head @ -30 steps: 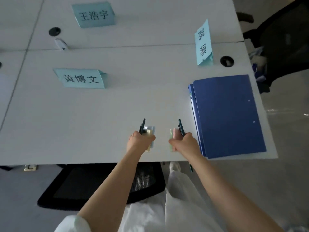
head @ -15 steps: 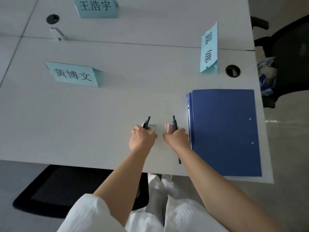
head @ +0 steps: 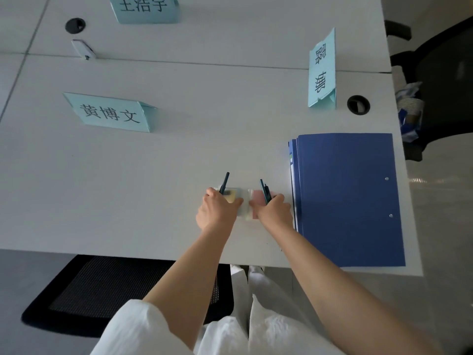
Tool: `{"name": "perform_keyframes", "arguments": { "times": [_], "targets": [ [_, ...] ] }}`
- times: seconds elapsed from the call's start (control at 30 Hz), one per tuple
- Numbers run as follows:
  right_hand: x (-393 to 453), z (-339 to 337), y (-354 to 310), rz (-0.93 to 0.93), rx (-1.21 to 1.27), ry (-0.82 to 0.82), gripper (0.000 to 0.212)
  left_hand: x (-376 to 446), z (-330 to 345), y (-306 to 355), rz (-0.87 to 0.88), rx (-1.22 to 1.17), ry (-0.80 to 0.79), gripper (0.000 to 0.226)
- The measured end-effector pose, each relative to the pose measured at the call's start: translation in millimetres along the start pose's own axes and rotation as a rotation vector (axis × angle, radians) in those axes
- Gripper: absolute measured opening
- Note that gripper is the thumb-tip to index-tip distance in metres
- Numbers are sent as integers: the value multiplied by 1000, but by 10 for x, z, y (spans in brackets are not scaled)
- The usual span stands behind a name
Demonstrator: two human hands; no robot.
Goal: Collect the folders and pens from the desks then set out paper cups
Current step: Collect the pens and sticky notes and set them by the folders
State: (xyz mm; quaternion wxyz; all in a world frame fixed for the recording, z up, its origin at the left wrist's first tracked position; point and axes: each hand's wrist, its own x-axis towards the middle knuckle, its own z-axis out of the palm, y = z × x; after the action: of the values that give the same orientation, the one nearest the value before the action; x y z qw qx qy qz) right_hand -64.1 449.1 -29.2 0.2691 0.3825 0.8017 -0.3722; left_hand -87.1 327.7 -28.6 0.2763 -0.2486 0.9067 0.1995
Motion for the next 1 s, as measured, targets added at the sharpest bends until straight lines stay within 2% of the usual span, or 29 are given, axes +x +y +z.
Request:
{"name": "perform_keyframes", "arguments": {
  "times": [0.17, 0.3, 0.37, 0.5, 0.57, 0.7, 0.8, 0.93, 1.0],
  "targets": [
    [-95, -115, 29, -53, -2, 57, 59, -8, -66, 80, 27, 31, -31, 77],
    [-192, -297, 94, -125, 64, 59, 31, -111, -149, 121, 67, -39, 17, 63],
    [-224, -400, 126, -133, 105, 44, 21, -146, -159, 154, 45, -188, -49, 46],
    [-256, -600, 145, -92, 197, 11, 15, -219, -70, 295, -94, -703, -350, 10],
    [-247, -673, 142, -70, 241, -24, 14, -290, -15, 389, -133, -791, -424, 8],
    [-213, -764, 133, -62, 264, -24, 27, -429, 58, 594, -132, -835, -563, 10],
    [-193, -776, 124, -72, 240, -8, 39, -427, 128, 695, -64, -770, -599, 13],
    [-203, -777, 135, -81, 227, 33, 24, -447, 210, 782, 33, -634, -614, 18],
    [-262, -801, 133, -88, 198, 52, 26, -448, 240, 781, 30, -576, -596, 14]
  ]
}}
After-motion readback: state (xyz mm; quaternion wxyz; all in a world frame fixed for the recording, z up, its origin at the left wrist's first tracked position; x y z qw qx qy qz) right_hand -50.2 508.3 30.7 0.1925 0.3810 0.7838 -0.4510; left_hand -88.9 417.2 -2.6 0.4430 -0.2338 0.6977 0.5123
